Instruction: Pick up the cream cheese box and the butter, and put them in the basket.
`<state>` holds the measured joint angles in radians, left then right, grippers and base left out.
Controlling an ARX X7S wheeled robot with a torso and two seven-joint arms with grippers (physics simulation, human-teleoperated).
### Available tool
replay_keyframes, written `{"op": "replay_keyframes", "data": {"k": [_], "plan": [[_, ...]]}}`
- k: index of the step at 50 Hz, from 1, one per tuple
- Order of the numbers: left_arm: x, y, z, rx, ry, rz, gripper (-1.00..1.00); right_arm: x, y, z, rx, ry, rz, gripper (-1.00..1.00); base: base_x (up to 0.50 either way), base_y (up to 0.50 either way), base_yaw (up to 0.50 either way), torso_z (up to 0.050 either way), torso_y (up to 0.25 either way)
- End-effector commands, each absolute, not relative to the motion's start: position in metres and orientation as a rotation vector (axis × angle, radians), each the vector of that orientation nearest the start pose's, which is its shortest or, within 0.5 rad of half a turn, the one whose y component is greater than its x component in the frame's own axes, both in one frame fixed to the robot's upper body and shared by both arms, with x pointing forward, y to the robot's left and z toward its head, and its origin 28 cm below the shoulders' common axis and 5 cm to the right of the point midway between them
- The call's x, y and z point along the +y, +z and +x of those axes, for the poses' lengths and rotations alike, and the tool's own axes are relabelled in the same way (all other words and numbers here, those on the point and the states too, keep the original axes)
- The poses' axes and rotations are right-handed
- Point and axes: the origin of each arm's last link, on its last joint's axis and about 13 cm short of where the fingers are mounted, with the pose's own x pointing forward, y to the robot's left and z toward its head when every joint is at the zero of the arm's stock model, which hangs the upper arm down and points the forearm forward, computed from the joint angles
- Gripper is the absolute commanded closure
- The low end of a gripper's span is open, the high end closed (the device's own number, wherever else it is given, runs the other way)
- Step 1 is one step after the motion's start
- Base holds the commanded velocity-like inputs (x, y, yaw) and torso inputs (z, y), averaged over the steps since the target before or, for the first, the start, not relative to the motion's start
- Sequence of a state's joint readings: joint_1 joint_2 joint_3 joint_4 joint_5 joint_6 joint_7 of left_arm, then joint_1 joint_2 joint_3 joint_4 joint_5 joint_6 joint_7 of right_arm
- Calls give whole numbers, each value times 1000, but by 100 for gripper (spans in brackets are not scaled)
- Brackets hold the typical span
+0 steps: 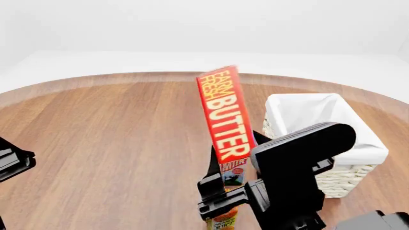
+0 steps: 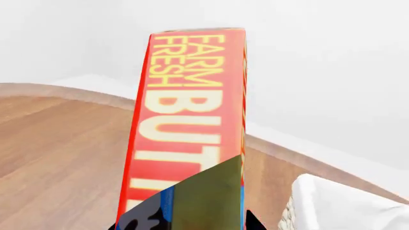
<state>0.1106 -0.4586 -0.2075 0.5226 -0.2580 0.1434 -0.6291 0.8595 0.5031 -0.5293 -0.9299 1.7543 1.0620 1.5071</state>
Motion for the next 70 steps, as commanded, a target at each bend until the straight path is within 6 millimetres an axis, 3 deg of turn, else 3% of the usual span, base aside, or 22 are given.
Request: {"op": "replay_keyframes", "data": {"k": [1,10,28,39,50,70], "plan": [[306,144,179,-655,584,62,-100,-93,259,156,-102,70,-214,100,0,0,0,0,0],[306,144,179,-654,581,67,-100,-126,285,170,-148,-42,-261,100,0,0,0,0,1],[305,144,180,-650,581,70,-100,-165,314,224,-69,-93,-229,100,0,0,0,1,1],[305,143,181,-648,578,72,-100,-178,335,256,40,-55,-251,100,0,0,0,0,2],[305,142,181,-647,581,71,-100,-194,328,281,200,-25,-131,100,0,0,0,1,1],[305,143,181,-646,580,72,-100,-214,293,305,369,-22,-190,100,0,0,0,1,2]]}}
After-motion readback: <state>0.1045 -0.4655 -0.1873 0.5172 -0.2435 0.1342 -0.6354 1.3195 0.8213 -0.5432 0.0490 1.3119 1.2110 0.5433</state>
